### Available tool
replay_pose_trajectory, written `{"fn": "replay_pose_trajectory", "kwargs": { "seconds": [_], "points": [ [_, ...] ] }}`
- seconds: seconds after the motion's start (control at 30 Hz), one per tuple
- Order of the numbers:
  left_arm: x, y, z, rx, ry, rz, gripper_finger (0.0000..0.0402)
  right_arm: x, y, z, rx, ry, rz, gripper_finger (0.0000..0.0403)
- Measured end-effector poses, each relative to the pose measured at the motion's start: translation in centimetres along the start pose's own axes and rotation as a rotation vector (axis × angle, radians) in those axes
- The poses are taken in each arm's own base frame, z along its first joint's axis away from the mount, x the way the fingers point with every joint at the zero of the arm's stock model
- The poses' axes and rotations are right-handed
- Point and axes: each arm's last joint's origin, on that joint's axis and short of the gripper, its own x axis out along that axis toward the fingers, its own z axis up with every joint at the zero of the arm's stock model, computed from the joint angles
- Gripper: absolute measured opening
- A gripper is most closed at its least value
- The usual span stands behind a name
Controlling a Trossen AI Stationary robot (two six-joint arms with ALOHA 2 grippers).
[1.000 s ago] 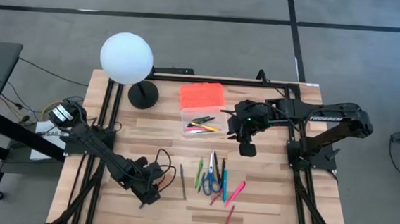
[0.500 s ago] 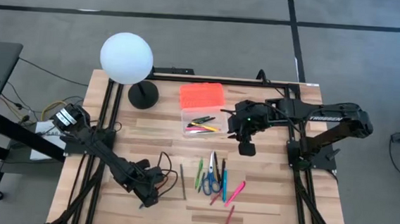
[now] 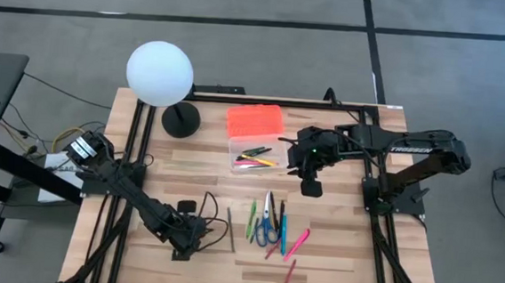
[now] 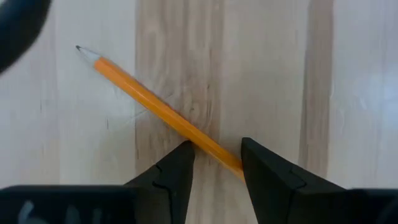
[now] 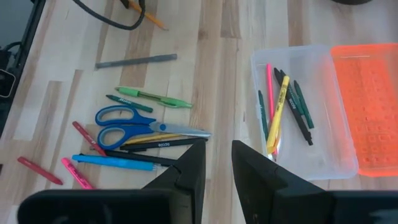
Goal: Pick & place school supplies into a supply box
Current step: Put the left orange pencil into the supply box
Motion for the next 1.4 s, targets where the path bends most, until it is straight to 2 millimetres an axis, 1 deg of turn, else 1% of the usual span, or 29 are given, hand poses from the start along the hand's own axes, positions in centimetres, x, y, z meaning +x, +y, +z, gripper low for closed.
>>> {"fn": "replay_pose_trajectory", "kwargs": {
  "seconds": [0.23,0.4,0.47,0.57,0.7,0.8,0.9,1.0,1.1,1.23,1.33,1.4],
  "points": [
    [0.0,0.2,-0.1,0.174,0.021,0.012,0.0126,0.0,0.0,0.0,0.000,0.000,0.000,0.0072],
    [-0.5,-0.4,0.0,0.449,0.022,0.029,0.0125,0.0,0.0,0.0,-0.009,0.000,0.000,0.0072],
    [-0.7,-0.4,-0.1,0.529,0.038,0.058,0.0125,0.0,0.0,0.0,-0.009,0.000,0.000,0.0072],
    [-0.9,-0.1,-0.1,0.515,0.047,0.112,0.0125,0.0,0.0,0.0,-0.009,0.001,0.000,0.0072],
    [-1.3,0.4,0.7,0.357,0.047,0.158,0.0125,0.0,0.0,0.0,-0.009,0.001,0.000,0.0072],
    [-1.9,0.1,1.9,0.216,-0.014,0.137,0.0125,0.0,0.0,0.0,-0.010,0.001,0.000,0.0072],
    [-2.4,0.1,2.5,0.096,-0.028,0.133,0.0125,0.0,0.0,0.0,-0.025,0.000,0.000,0.0072],
    [-2.8,0.1,3.1,-0.078,-0.054,0.120,0.0125,0.0,0.0,0.1,-0.028,-0.006,-0.001,0.0072],
    [-2.9,0.8,2.4,-0.324,-0.003,0.187,0.0125,0.0,0.0,0.1,-0.029,-0.007,-0.001,0.0072],
    [-3.6,2.4,0.4,-0.712,0.098,0.425,0.0125,0.0,0.0,0.1,-0.030,-0.007,-0.001,0.0072],
    [-4.4,3.3,-0.8,-0.926,0.127,0.596,0.0126,0.0,0.0,0.1,-0.037,-0.015,-0.002,0.0072],
    [-4.9,3.6,-1.3,-1.039,0.149,0.676,0.0126,0.0,0.0,0.3,-0.038,-0.027,-0.003,0.0072]
  ]
}}
